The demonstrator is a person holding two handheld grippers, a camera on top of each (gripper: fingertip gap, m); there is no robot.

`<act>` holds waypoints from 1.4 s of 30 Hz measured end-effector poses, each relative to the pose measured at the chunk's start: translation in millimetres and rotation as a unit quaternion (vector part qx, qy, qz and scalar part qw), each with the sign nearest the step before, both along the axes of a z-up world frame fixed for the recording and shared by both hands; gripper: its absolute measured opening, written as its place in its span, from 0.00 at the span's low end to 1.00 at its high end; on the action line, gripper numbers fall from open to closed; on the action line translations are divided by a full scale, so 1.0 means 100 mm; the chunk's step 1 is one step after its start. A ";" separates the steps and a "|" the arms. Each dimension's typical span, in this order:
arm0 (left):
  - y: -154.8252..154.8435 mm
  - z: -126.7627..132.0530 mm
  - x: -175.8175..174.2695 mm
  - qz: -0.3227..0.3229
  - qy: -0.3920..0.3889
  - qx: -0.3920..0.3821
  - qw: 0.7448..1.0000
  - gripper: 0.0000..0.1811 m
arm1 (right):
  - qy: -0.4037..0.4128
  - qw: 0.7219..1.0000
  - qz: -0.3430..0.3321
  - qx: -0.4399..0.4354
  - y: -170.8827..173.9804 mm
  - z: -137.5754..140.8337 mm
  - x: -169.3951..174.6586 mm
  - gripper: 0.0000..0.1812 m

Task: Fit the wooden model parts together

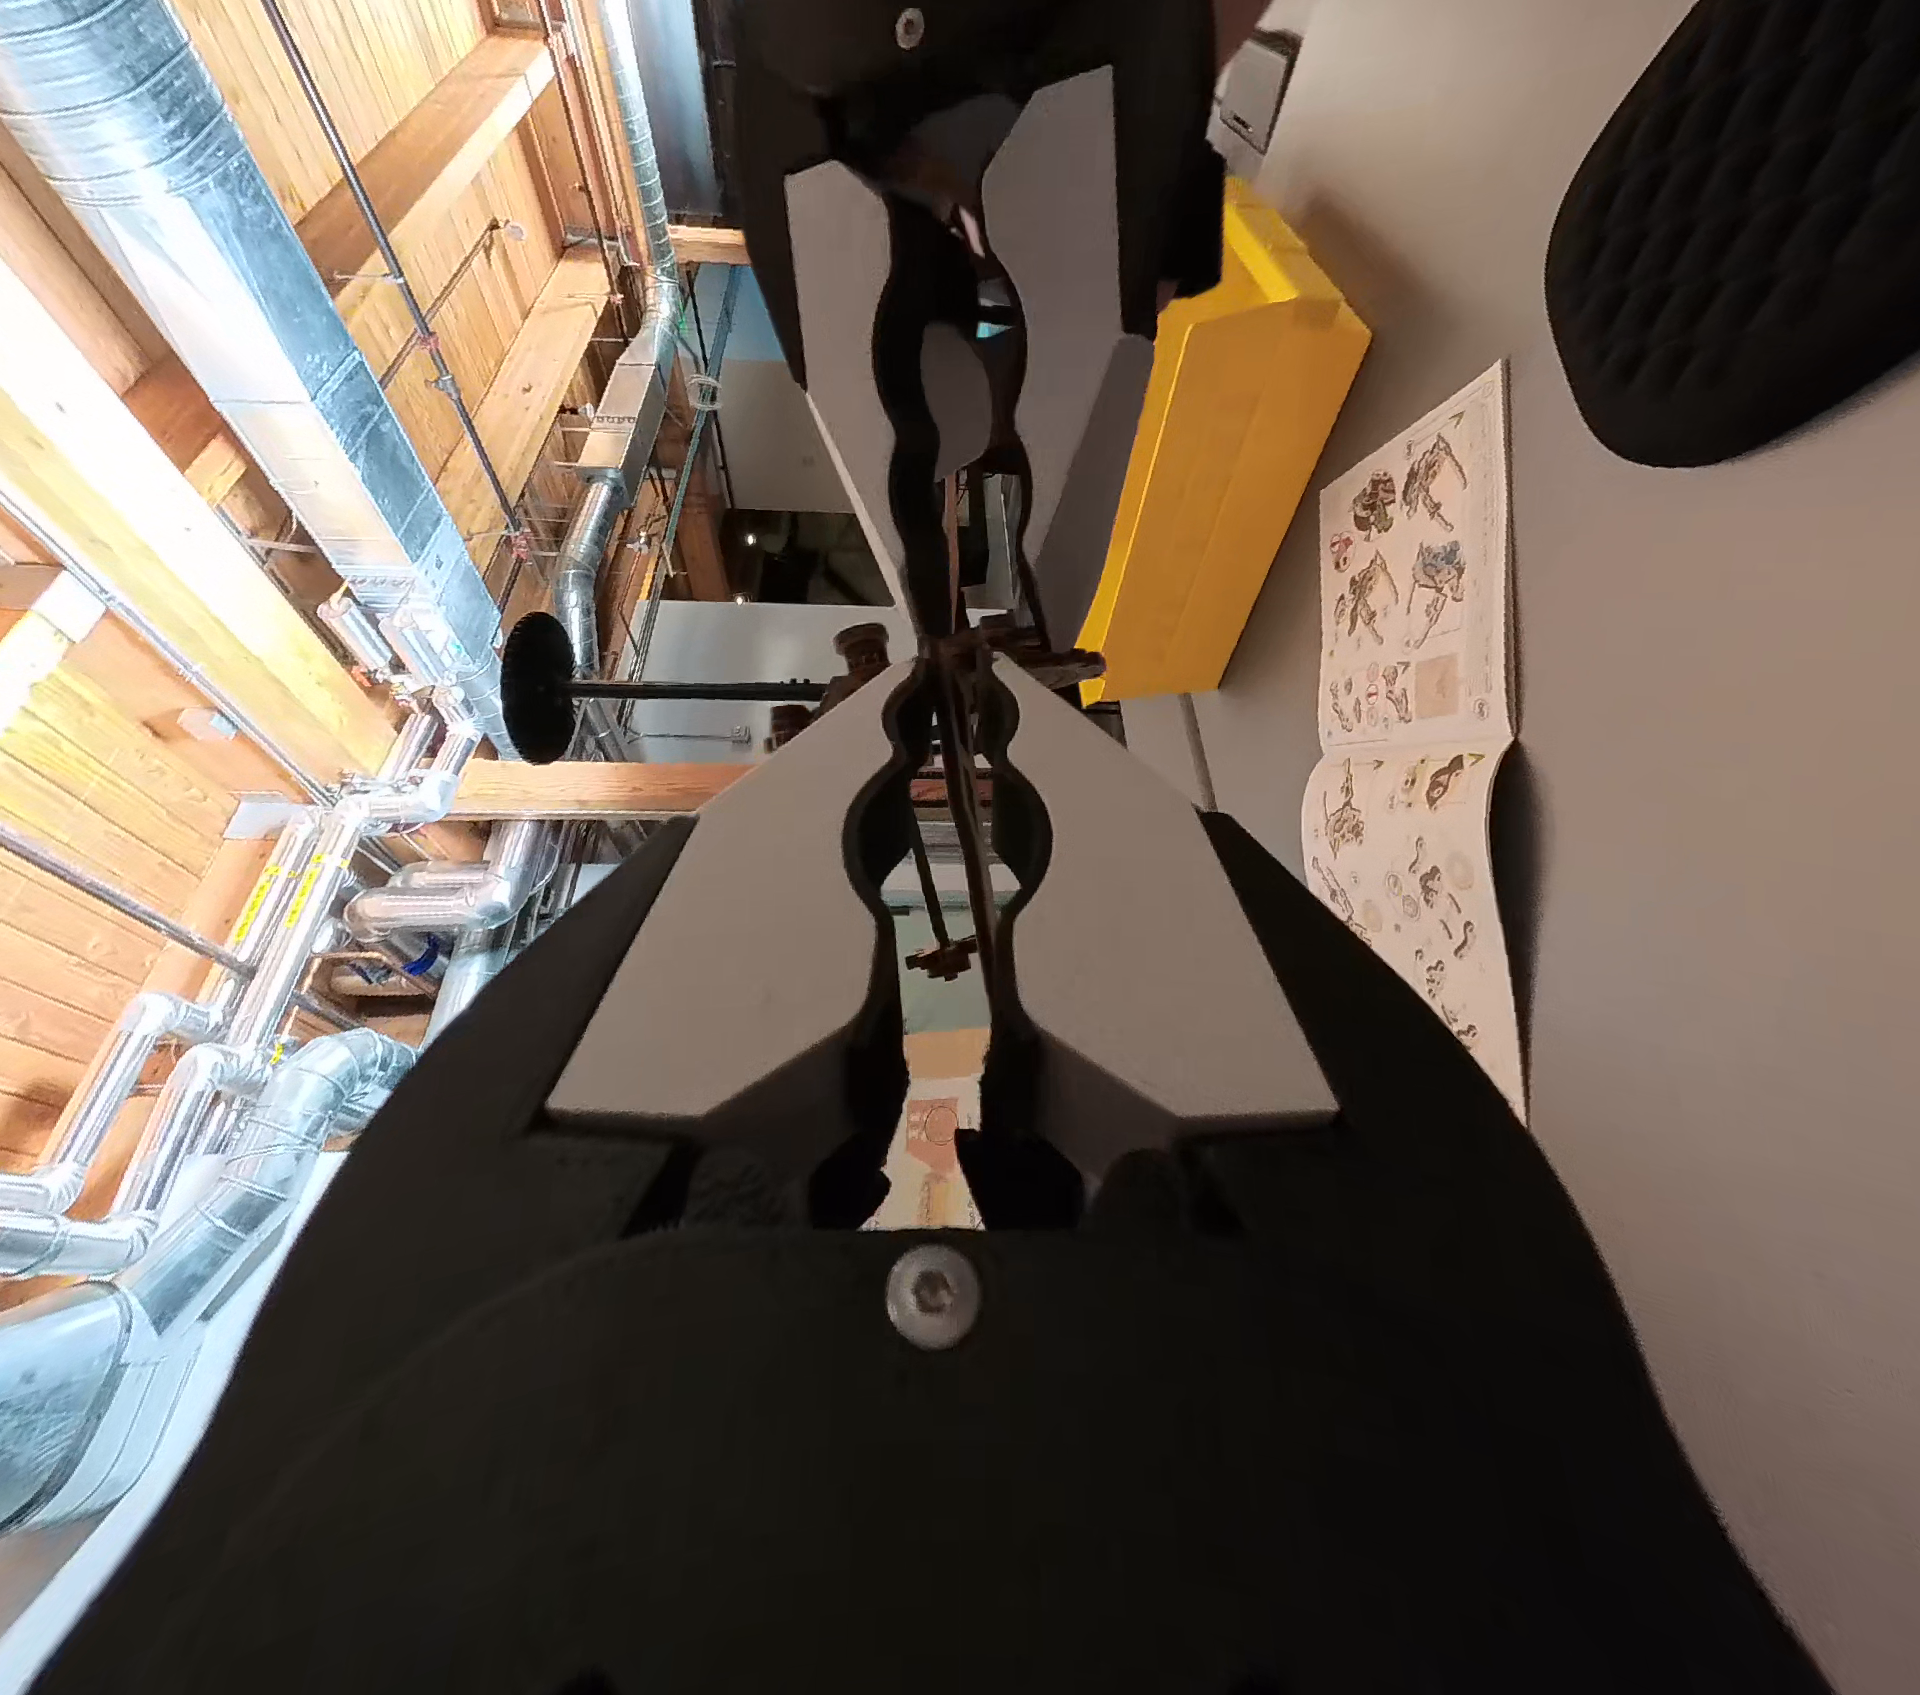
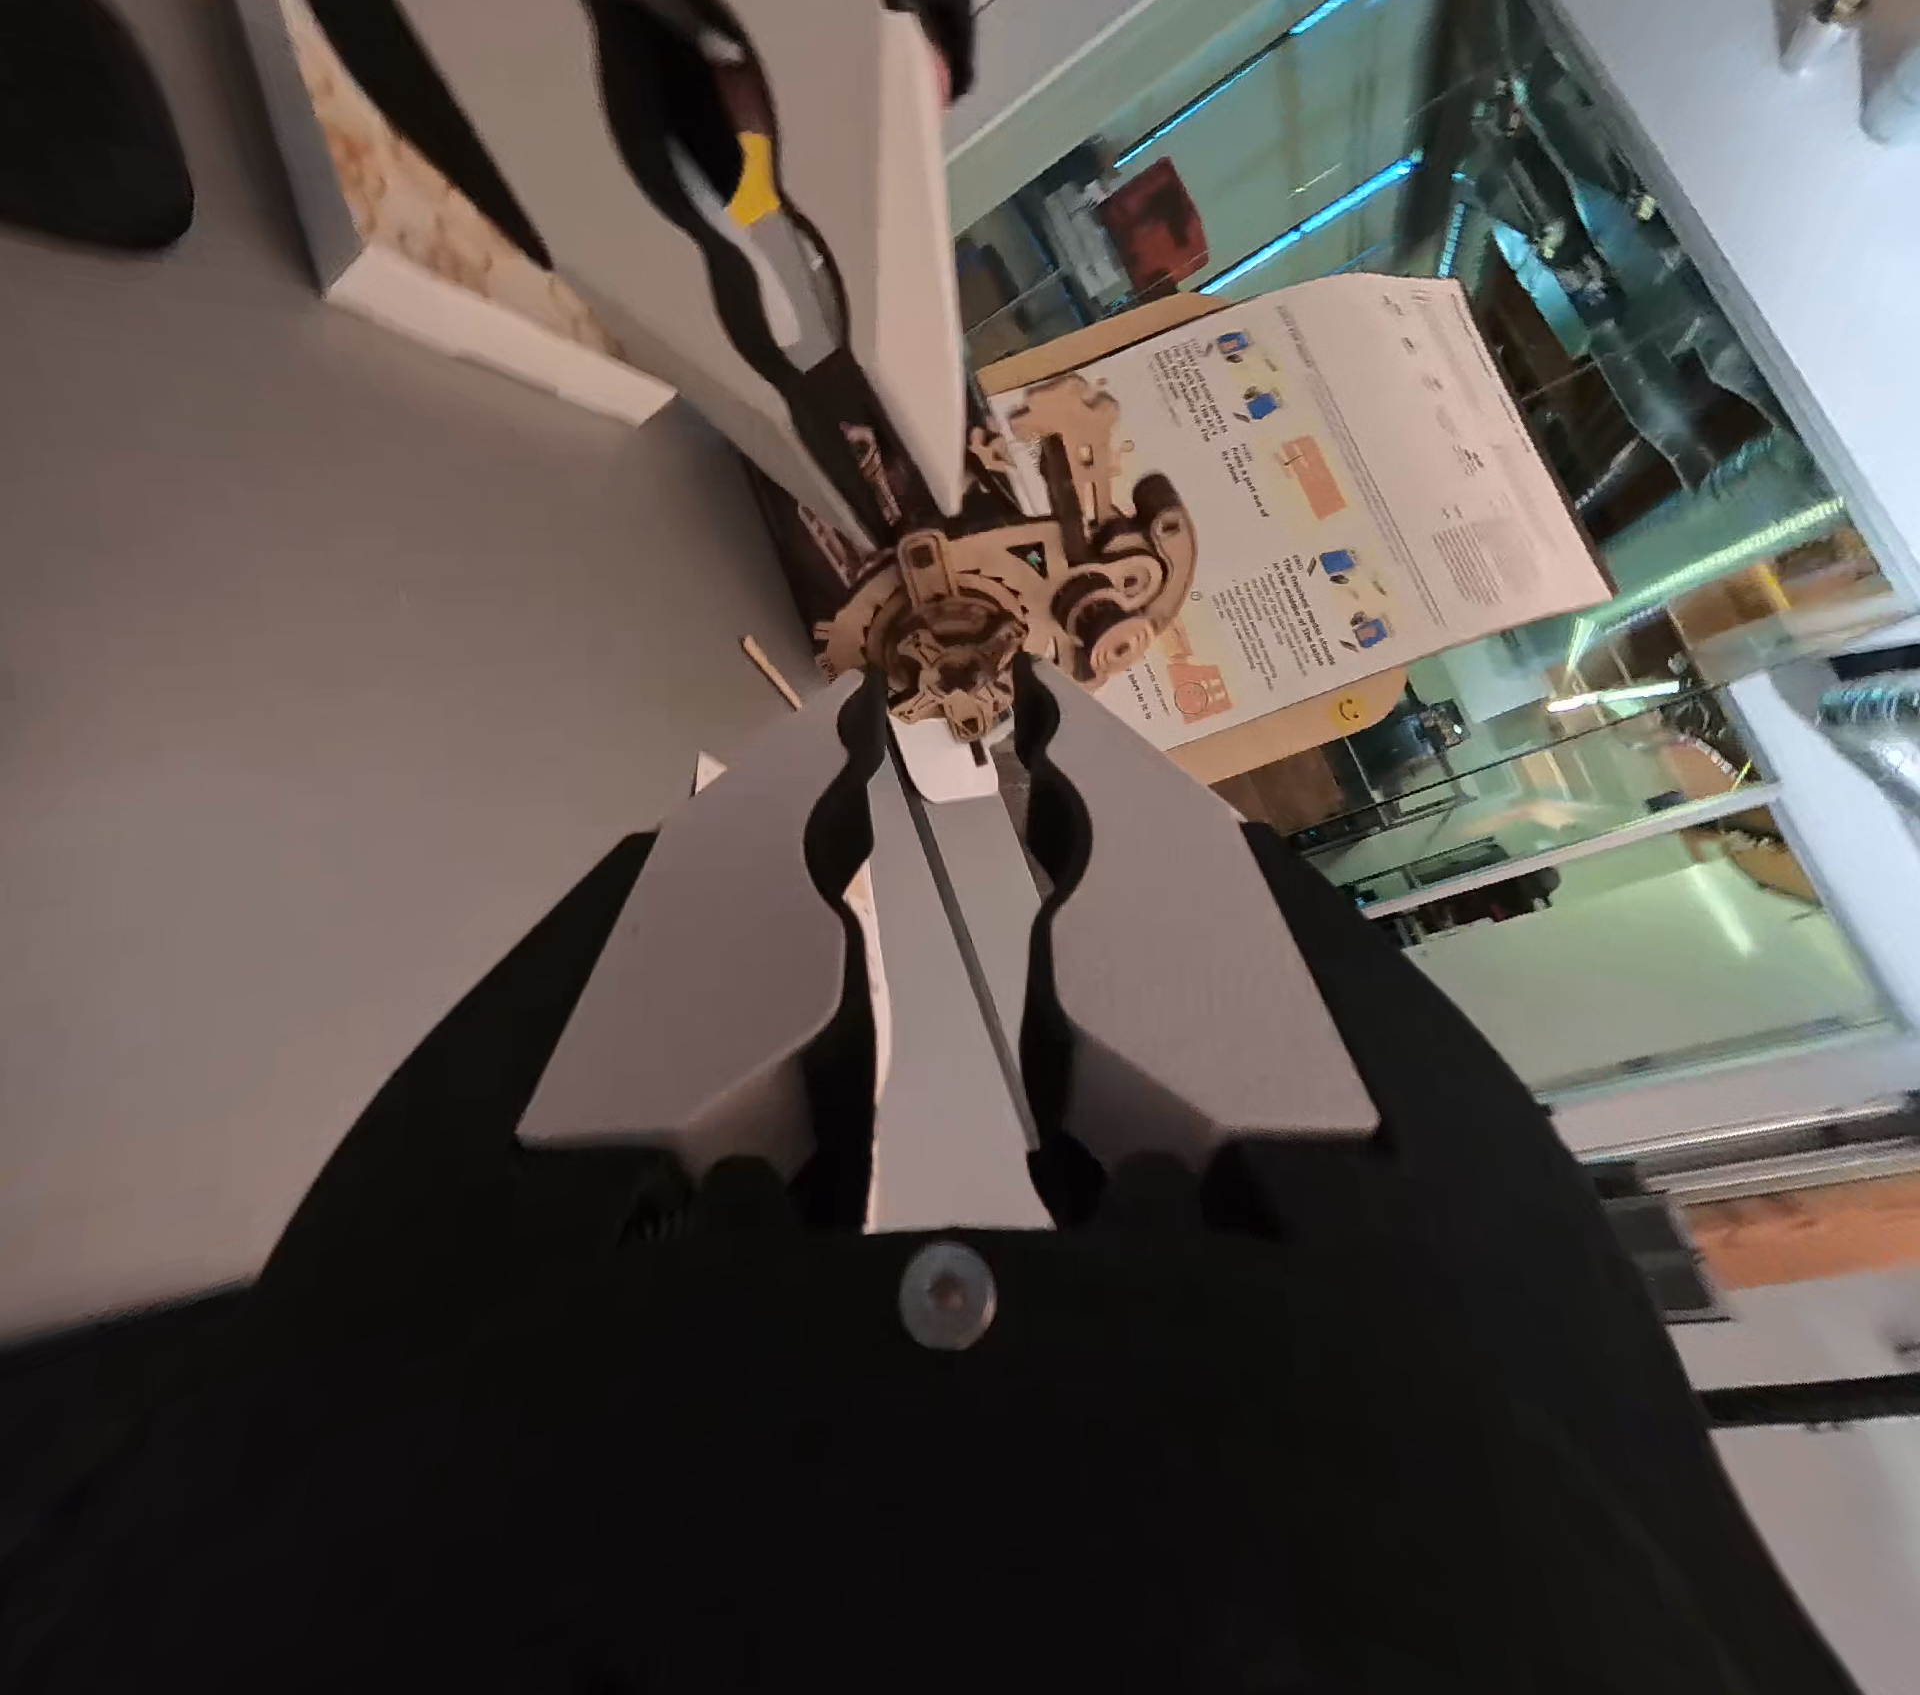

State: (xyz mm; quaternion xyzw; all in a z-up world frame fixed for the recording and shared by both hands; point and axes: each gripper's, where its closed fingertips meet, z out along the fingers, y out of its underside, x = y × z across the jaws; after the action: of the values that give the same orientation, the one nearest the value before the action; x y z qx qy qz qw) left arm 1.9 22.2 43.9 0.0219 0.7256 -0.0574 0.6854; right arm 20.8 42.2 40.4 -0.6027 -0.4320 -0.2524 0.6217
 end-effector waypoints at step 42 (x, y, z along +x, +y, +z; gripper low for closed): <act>0.06 -0.15 0.03 -0.009 0.070 -0.109 0.992 0.04 | -0.018 0.988 -0.105 -0.112 -0.11 -0.09 0.04 0.08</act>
State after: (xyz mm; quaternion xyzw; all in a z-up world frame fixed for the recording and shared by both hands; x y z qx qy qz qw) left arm 5.1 28.6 28.7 -0.0505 0.7609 -0.1432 0.6309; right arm 24.4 31.1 31.1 -0.7061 -0.4026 -0.2772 0.5124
